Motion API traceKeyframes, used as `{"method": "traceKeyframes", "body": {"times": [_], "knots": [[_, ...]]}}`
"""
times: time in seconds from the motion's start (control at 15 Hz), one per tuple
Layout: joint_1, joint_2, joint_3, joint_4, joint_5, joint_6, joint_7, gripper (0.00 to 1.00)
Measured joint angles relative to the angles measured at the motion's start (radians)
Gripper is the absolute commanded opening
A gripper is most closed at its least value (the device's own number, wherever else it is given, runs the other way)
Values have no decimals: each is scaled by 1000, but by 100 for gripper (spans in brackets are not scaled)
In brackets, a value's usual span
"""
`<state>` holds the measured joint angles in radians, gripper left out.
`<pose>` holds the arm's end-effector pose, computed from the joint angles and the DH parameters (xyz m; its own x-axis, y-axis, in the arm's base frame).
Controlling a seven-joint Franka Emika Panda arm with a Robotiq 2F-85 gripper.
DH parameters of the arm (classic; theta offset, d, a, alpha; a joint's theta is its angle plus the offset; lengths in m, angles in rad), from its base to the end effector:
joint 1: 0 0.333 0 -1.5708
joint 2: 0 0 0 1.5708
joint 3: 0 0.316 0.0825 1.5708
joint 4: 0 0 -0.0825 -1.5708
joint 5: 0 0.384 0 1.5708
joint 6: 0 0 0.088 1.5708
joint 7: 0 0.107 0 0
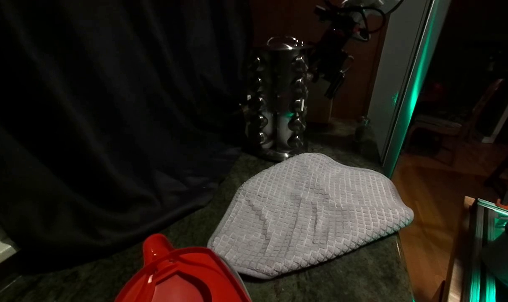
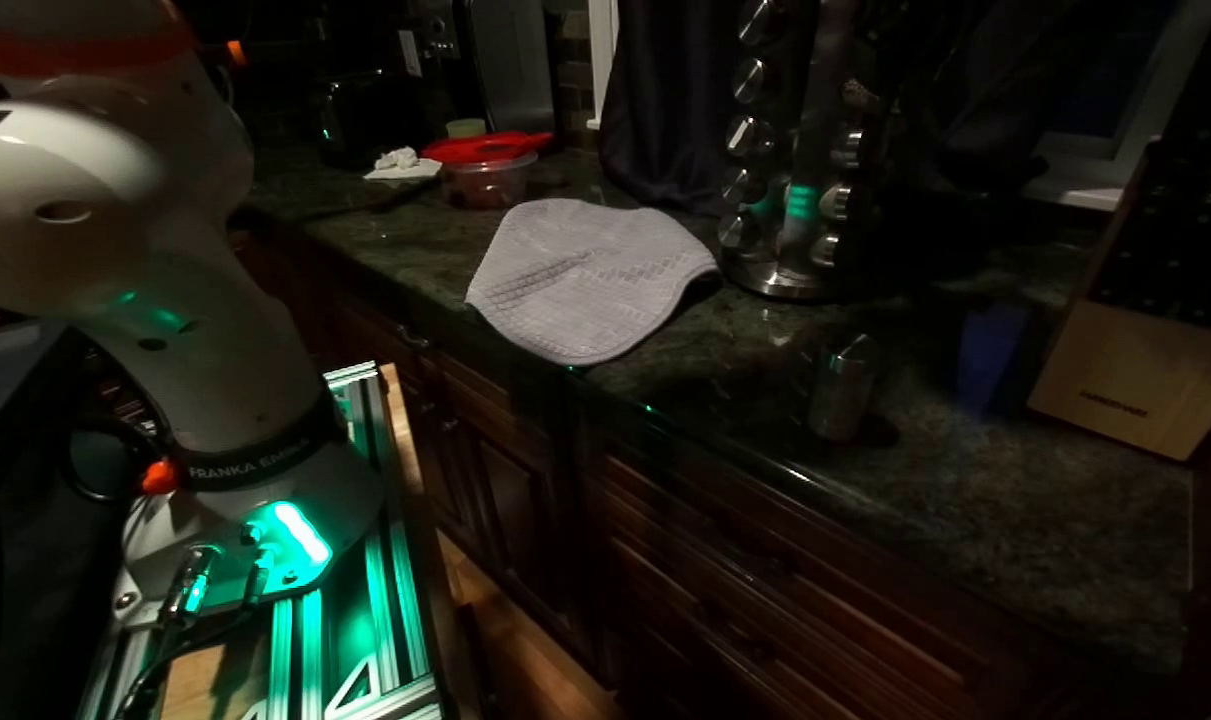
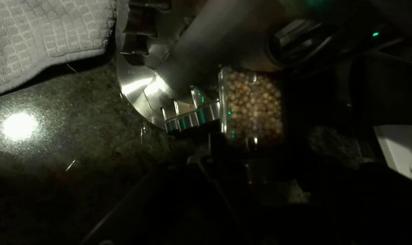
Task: Rotate the silver stand then place one jar from the stand on the counter.
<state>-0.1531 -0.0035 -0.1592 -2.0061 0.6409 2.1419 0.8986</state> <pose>0.5504 -0.1511 0.4774 0.1194 -0.9089 -0.3996 -0.9279 0.0410 -0.3707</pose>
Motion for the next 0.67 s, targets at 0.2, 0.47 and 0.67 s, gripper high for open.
{"method": "traceKeyframes", "body": {"times": [0.2, 0.47, 0.67], "knots": [[-3, -5, -4, -9, 10, 0, 11, 25], [-2, -13, -2, -9, -20, 7, 0, 25], [2, -20, 4, -9, -54, 19, -5, 25]]}}
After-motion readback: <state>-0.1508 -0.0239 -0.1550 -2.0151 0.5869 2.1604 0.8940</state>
